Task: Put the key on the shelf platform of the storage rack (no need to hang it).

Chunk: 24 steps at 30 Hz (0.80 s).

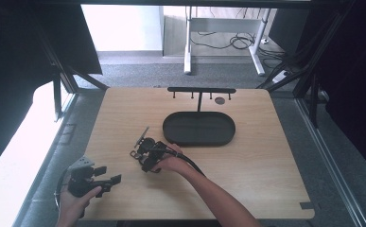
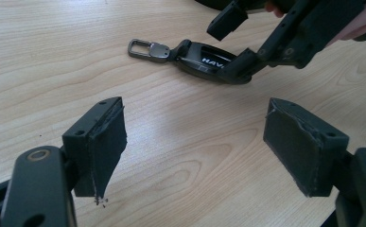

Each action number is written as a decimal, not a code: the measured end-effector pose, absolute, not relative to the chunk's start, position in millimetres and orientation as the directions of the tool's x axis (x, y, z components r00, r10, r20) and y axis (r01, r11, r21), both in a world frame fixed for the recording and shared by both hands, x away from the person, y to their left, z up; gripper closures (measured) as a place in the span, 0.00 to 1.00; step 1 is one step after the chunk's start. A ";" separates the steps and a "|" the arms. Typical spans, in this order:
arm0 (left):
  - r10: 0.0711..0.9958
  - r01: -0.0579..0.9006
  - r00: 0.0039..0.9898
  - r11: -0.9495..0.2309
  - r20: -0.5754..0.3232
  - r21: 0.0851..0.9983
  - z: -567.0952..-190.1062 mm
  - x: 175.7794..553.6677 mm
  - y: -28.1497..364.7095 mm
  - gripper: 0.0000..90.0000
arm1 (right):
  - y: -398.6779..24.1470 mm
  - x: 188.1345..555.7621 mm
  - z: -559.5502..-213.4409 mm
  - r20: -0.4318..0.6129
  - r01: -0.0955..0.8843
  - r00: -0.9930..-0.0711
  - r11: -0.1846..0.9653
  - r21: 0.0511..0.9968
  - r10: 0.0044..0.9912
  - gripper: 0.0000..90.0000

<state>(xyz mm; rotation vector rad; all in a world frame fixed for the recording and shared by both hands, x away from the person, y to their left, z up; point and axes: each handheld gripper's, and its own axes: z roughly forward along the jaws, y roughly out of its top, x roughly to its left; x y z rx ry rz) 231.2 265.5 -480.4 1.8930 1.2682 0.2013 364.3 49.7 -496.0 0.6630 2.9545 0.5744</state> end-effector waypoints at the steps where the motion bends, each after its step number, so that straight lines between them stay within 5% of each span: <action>1: 0.826 0.695 0.478 -0.147 -0.300 0.704 -480.3 231.1 265.6 0.25 | 51.8 365.9 -499.0 0.020 0.402 -0.905 0.841 0.363 0.424 0.37; 13: 0.828 0.693 0.477 -0.147 -0.296 0.706 -479.7 231.1 268.2 0.25 | 59.6 375.6 -511.5 0.037 0.435 -0.892 0.833 0.342 0.451 0.40; 24: 0.827 0.692 0.478 -0.148 -0.295 0.706 -479.4 230.8 266.4 0.25 | 68.3 371.9 -509.8 0.008 0.433 -0.890 0.838 0.332 0.457 0.53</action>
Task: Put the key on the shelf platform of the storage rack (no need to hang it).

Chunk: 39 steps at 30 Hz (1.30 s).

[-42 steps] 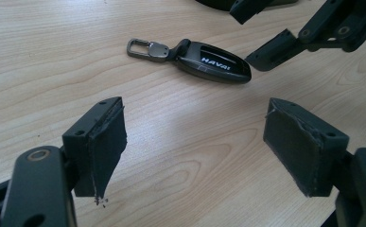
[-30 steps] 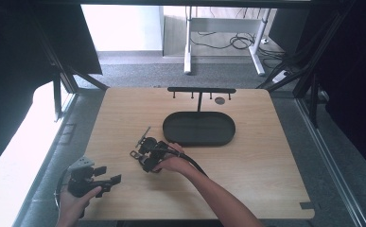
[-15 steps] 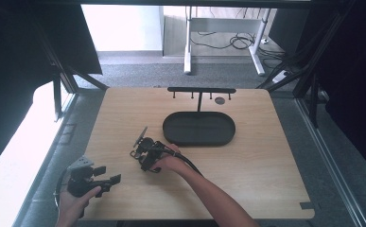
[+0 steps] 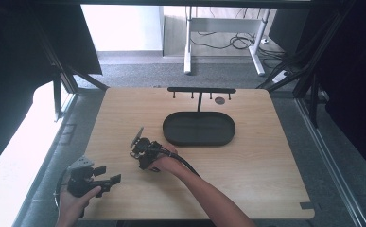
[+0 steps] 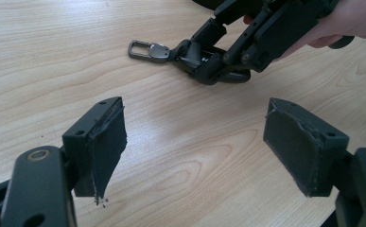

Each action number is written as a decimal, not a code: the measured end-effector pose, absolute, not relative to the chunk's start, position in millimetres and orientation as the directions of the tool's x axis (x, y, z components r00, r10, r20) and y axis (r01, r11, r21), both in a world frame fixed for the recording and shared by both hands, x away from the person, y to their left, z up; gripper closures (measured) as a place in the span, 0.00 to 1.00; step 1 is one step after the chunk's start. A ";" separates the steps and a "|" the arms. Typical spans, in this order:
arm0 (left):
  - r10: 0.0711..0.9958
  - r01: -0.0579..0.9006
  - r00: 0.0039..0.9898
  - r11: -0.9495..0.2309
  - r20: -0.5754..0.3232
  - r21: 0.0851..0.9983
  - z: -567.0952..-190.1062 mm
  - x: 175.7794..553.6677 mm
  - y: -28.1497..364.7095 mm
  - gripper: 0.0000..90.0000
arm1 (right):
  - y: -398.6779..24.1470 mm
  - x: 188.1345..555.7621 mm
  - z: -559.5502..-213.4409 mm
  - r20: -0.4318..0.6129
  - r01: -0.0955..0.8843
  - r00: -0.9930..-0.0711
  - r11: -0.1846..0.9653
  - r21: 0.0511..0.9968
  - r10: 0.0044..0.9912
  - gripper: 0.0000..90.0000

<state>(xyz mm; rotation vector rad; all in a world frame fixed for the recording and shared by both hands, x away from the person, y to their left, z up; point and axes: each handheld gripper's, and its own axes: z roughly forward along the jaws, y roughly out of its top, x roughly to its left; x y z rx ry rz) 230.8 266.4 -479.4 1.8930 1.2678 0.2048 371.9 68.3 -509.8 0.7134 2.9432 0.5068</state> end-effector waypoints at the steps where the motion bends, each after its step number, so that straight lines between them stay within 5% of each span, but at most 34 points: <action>1: 0.827 0.692 0.478 -0.148 -0.295 0.706 -479.4 230.8 266.3 0.25 | 68.3 371.9 -509.8 0.008 0.433 -0.890 0.838 0.332 0.457 0.53; 16: 0.830 0.691 0.473 -0.143 -0.294 0.709 -479.2 230.9 268.6 0.25 | 64.6 374.8 -506.1 0.033 0.425 -0.898 0.843 0.329 0.439 0.55; 39: 0.830 0.691 0.475 -0.146 -0.292 0.708 -479.1 230.9 267.0 0.25 | 31.4 371.5 -451.0 0.046 0.393 -0.906 0.799 0.454 0.420 0.55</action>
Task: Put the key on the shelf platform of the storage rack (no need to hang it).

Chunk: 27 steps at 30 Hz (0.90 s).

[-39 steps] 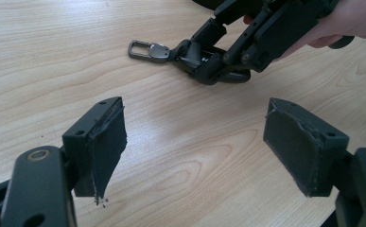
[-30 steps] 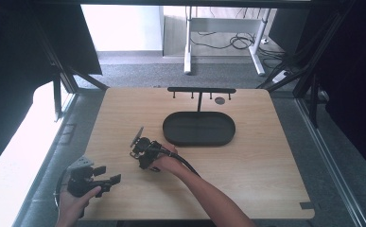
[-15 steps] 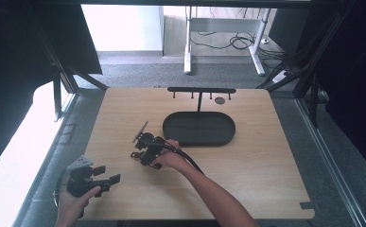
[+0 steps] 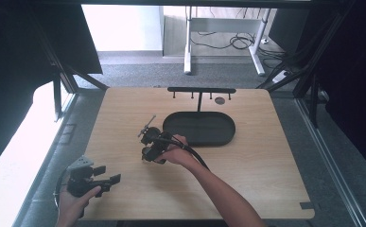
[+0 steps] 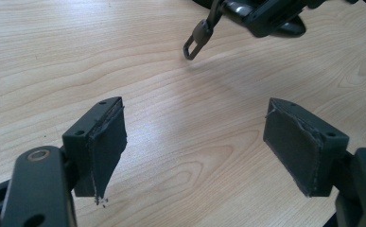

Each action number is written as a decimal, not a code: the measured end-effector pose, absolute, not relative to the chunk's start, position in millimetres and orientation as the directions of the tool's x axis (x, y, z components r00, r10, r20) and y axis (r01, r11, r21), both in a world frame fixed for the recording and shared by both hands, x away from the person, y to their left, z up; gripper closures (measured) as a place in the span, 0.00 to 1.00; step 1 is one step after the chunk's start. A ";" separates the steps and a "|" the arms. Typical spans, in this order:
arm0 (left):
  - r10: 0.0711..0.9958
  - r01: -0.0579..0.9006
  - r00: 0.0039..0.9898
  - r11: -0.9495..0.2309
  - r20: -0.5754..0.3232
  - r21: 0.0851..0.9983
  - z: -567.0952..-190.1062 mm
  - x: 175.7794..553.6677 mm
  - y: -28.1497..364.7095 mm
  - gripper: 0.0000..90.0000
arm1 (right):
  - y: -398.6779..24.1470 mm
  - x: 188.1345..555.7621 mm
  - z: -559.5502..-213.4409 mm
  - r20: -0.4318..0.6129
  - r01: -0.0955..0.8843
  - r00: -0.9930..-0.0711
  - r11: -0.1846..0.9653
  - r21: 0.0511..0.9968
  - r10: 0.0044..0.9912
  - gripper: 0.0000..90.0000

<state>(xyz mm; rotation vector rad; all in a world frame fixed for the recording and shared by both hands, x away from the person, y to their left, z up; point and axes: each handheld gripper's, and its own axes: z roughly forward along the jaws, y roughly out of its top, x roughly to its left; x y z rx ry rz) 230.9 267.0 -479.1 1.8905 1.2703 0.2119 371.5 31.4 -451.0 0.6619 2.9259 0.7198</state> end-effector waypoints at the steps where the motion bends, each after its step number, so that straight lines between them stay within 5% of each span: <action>1: 0.830 0.691 0.474 -0.145 -0.293 0.708 -479.1 230.8 267.0 0.25 | 29.6 371.4 -449.0 0.044 0.388 -0.909 0.802 0.455 0.415 0.55; 27: 0.830 0.693 0.474 -0.147 -0.293 0.705 -479.8 231.0 265.1 0.25 | 2.2 366.2 -424.5 0.035 0.386 -0.904 0.779 0.494 0.426 0.55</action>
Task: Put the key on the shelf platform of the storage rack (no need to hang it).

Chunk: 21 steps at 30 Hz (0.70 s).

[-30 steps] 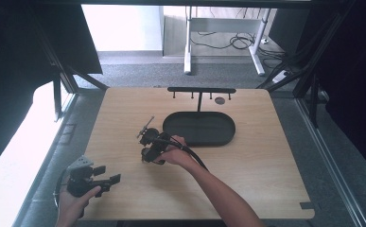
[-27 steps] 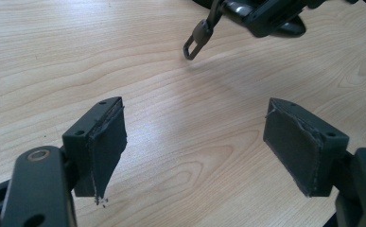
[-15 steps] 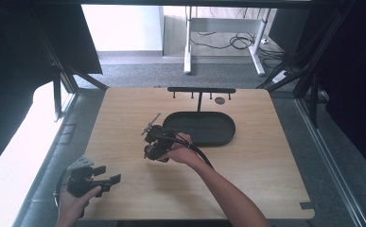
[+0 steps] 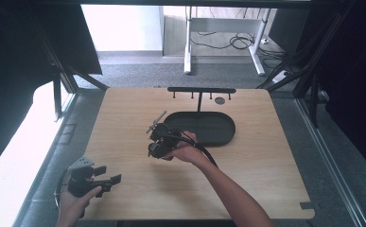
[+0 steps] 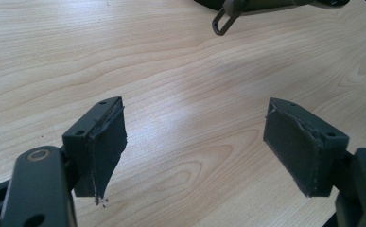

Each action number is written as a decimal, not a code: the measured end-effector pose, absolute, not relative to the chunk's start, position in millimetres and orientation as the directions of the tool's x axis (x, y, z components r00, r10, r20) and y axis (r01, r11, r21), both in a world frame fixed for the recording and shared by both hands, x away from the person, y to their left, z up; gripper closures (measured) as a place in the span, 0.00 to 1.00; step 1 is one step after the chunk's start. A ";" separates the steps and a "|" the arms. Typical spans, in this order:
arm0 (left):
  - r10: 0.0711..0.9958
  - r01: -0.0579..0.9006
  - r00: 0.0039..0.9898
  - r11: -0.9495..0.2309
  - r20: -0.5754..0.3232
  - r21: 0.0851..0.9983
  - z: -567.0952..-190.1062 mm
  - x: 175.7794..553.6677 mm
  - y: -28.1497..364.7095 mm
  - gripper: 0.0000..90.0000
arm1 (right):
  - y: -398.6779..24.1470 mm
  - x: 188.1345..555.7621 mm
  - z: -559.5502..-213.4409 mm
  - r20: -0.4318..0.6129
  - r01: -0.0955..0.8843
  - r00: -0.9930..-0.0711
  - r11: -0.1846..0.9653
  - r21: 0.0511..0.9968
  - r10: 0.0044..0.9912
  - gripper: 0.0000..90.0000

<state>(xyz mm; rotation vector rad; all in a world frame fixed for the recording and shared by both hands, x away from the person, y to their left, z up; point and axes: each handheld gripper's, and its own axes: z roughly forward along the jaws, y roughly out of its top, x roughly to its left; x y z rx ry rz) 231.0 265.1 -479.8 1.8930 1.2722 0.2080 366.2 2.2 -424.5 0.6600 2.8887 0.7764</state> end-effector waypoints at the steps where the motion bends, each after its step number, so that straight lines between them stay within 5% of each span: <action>1: 0.830 0.693 0.475 -0.149 -0.291 0.706 -479.9 231.1 265.2 0.25 | 1.2 366.4 -424.0 0.035 0.386 -0.904 0.778 0.495 0.426 0.55; 21: 0.830 0.696 0.474 -0.147 -0.295 0.703 -480.8 231.5 264.8 0.25 | -22.8 373.0 -415.7 0.030 0.411 -0.887 0.760 0.504 0.460 0.55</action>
